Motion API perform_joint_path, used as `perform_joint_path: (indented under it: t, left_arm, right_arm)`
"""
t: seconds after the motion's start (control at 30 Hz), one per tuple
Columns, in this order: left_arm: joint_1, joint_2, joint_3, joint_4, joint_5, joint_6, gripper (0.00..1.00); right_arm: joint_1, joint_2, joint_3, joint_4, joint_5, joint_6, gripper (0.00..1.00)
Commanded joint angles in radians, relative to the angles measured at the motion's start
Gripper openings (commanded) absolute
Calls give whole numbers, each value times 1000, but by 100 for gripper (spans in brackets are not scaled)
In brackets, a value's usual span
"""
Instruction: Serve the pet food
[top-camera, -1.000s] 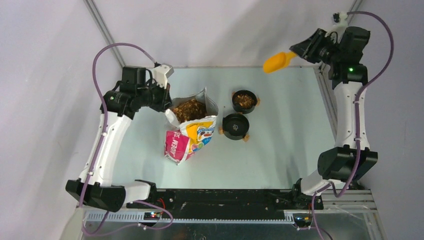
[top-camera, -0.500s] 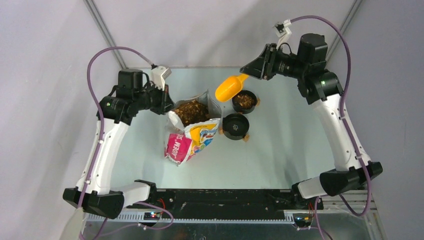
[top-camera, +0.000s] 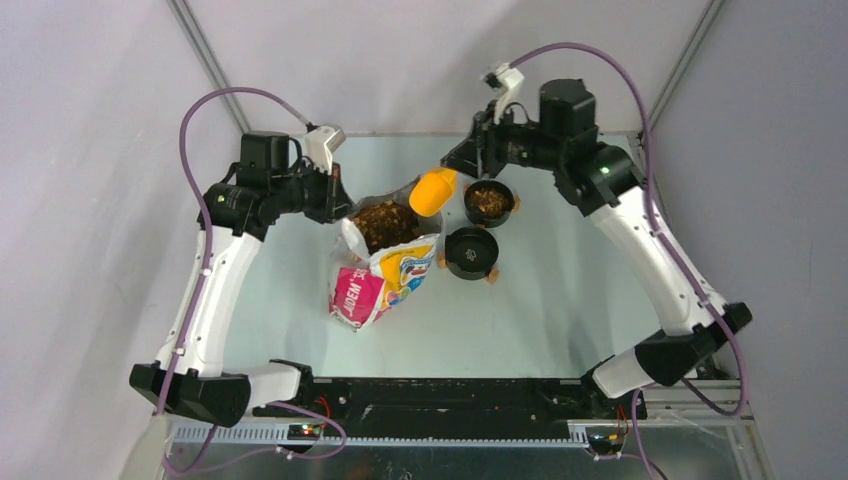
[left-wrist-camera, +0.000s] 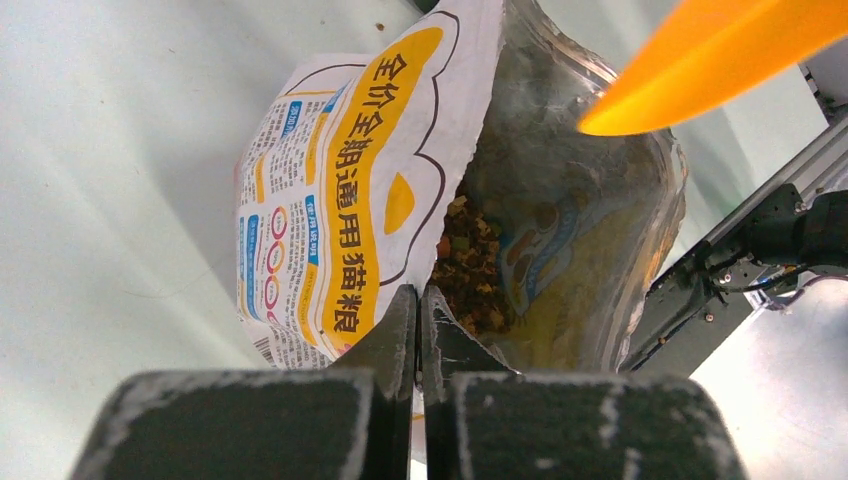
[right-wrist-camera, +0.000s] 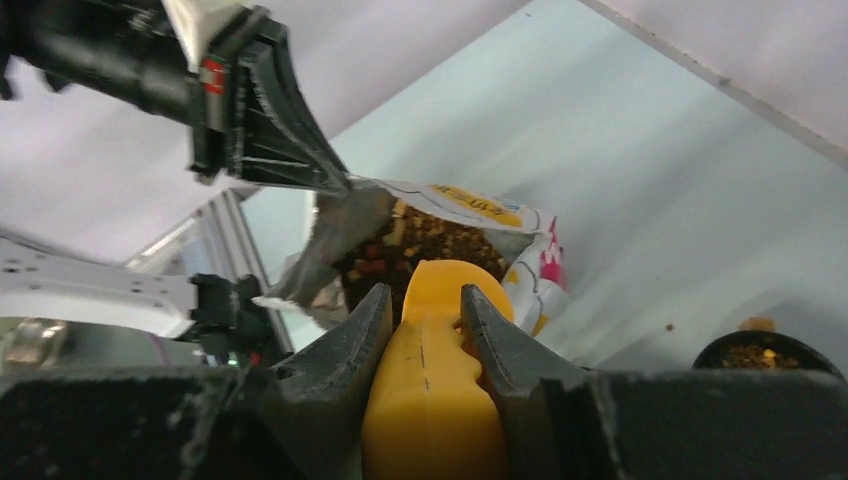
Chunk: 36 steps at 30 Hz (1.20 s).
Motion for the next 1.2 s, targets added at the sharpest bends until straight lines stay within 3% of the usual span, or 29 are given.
perform_joint_path:
  t: [0.0,0.03,0.1,0.17,0.23,0.37,0.6,0.83,1.0,1.1,1.17]
  left_arm:
    - [-15,-15,36,74,74,-36,1]
    - [-18,-11,39,73,65,-36,3]
    - [-26,9,68,70,-15,-35,31]
    - [-40,36,85,68,-103,-22,44]
    - [-57,73,122,57,-208,7,48]
    - [-69,147,173,21,-313,38,47]
    - [-70,164,157,-4,-350,86,44]
    - [-70,104,118,5,-385,171,57]
    - [-70,105,101,-3,-451,264,60]
    - [-70,142,110,10,-476,273,56]
    - [-70,168,119,18,-479,284,45]
  right_arm:
    - [87,70,92,-33,158,-203,0]
    - [112,85,101,-37,179,-226,0]
    - [137,106,112,-44,200,-246,0]
    - [153,124,114,-51,213,-249,0]
    - [162,134,110,-54,218,-247,0]
    - [174,137,93,-50,221,-240,0]
    - [185,148,90,-67,216,-228,0]
    - [187,168,99,-80,256,-194,0]
    - [192,180,100,-77,271,-197,0]
    - [198,189,100,-69,276,-197,0]
    - [203,196,105,-68,278,-199,0]
